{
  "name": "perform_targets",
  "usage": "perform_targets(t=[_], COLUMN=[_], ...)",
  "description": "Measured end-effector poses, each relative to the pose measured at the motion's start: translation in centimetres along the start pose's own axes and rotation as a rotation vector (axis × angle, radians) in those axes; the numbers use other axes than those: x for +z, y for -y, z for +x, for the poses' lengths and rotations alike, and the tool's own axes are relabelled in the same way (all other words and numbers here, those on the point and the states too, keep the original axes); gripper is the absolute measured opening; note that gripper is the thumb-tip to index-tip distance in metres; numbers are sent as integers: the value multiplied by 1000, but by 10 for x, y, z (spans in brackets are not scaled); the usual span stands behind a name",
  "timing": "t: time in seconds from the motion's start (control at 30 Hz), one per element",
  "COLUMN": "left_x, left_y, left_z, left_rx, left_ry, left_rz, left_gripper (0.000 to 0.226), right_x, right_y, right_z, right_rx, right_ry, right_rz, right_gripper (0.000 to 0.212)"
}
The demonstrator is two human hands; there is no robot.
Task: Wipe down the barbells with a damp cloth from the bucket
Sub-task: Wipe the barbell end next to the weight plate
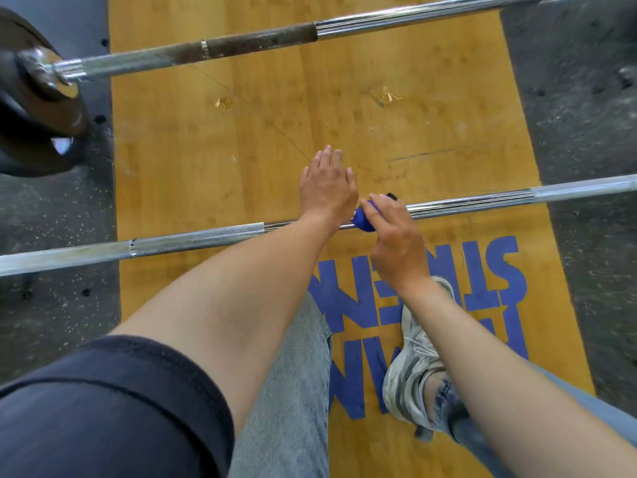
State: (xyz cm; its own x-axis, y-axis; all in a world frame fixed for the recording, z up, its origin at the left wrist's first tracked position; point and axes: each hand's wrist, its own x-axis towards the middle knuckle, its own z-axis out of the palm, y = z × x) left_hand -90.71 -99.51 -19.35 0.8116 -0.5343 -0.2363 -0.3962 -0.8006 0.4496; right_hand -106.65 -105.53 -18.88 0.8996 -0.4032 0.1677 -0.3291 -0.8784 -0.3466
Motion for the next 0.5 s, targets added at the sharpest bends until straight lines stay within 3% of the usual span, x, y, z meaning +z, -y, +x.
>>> perform_targets(t=[0.1, 0.13, 0.27, 0.3, 0.4, 0.43, 0.5], left_x=[-1, -1, -2, -1, 1, 2, 3], left_y=[-1, -1, 1, 1, 0, 0, 1], left_z=[1, 2, -1, -2, -8, -10, -13], left_rx=[8, 9, -3, -2, 13, 27, 44], left_ry=[-1, -7, -34, -37, -29, -24, -12], left_rz=[1, 2, -9, -15, -14, -5, 10], left_gripper=[52, 52, 51, 52, 53, 53, 52], right_x=[-1, 2, 1, -4, -13, -9, 3], right_y=[-2, 9, 12, -3, -16, -5, 18], right_z=[0, 3, -1, -2, -8, -10, -20], right_rx=[394, 402, -31, 5, 418, 403, 151], right_ry=[-128, -120, 63, 55, -89, -93, 7], right_rz=[27, 41, 25, 7, 6, 8, 15], right_gripper=[59, 58, 66, 68, 67, 66, 70])
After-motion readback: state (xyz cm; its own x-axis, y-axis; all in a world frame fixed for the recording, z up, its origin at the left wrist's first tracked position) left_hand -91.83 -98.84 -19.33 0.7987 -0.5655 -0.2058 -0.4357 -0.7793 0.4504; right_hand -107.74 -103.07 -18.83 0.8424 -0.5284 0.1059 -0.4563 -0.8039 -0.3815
